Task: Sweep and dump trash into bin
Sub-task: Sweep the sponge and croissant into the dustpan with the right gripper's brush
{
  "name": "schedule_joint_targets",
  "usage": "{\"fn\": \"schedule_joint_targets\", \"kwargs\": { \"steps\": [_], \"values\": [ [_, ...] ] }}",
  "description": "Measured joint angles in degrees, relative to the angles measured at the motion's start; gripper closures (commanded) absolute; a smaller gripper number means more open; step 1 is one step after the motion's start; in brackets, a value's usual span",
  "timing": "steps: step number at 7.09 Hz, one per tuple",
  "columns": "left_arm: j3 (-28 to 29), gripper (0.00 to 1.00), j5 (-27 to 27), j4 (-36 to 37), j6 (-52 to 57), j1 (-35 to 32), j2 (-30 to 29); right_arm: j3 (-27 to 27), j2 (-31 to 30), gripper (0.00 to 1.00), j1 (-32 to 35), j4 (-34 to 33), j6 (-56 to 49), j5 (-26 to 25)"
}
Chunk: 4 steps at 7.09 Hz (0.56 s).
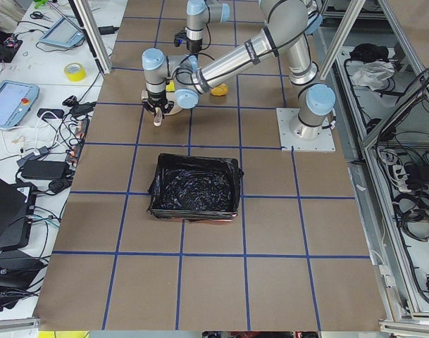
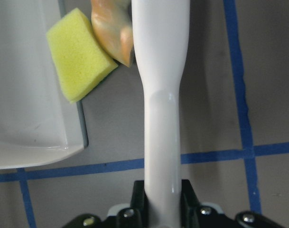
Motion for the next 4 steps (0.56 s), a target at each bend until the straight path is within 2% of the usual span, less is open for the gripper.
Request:
{"fn": "schedule_joint_targets", "kwargs": {
  "steps": [4],
  "values": [
    [0.0,1.0,0.0,0.0,0.0,0.0,0.0,-5.7,3.7,1.0,4.5,-3.8,8.3,7.5]
  ]
}}
